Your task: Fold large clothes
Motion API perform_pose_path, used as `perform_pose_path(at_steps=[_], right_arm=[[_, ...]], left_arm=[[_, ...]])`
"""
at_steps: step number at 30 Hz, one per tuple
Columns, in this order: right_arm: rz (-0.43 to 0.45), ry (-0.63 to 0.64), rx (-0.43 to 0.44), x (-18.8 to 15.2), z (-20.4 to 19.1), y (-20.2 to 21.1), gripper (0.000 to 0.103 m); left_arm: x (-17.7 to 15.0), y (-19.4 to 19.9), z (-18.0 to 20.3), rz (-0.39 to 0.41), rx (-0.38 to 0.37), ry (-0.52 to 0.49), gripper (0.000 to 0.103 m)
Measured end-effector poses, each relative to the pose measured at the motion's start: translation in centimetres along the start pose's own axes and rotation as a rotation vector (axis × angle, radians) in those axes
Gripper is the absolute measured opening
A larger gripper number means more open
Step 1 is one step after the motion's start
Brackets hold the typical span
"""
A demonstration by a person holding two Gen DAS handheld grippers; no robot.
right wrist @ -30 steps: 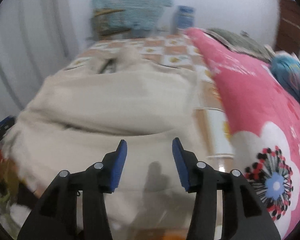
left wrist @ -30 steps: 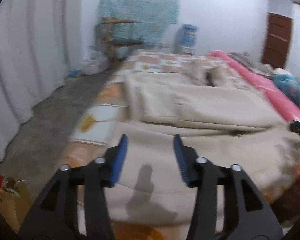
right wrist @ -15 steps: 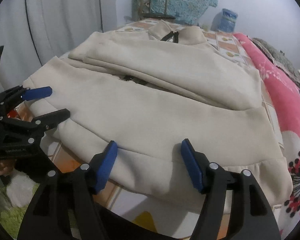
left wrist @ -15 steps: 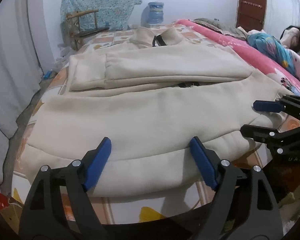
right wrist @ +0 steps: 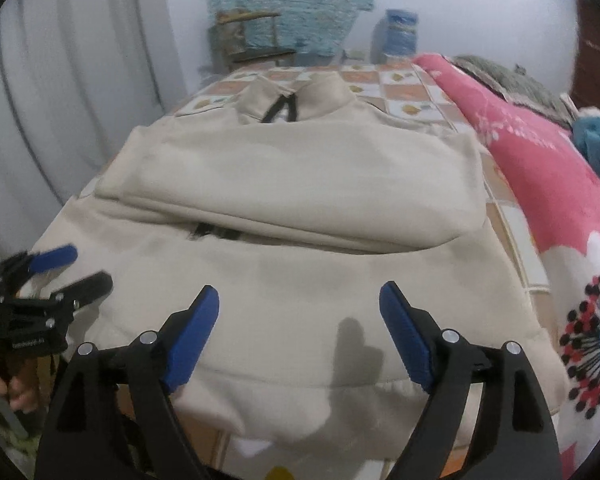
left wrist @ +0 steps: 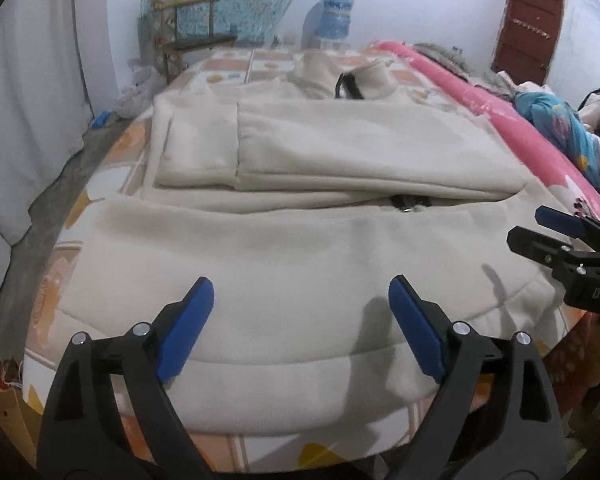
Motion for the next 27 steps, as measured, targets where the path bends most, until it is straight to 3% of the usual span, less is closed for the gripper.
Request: perform_pose_path(at_steps=[4, 5, 15, 27], right_arm=[[-0.064, 0.017, -0.07, -1.2, 0.6, -2.6, 0.087], [-0.042, 0.022, -0.075, -1.1, 0.6, -2.5, 0.089], [-0.029, 0.023, -0.071, -1.0, 0.7, -3.0, 0.096], [-0.032, 0.025, -0.074, -1.0, 0.6, -3.1, 0.096]], left_arm=[[0.0, -0.9, 0.2, -0.009, 0.075, -0.046, 0.091], [0.0, -0.9, 0.2, -0.007, 0.08, -0.042, 0.092], [0.2, -1.1, 0.1, -0.01, 0.108, -0.038, 0.095], [0.0, -1.1, 0.2, -0.01, 0.122, -0.028, 0.095]])
Point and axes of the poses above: each gripper's, at about its wrist camera, not at the fingertips, and y roughly against the way its jaws point, z to its right, x to its top, the point moved 9 cm from there along -y, roughly the way its jaws point, and after that the axes turned 9 degrees about -x, right-handed, at the moved point
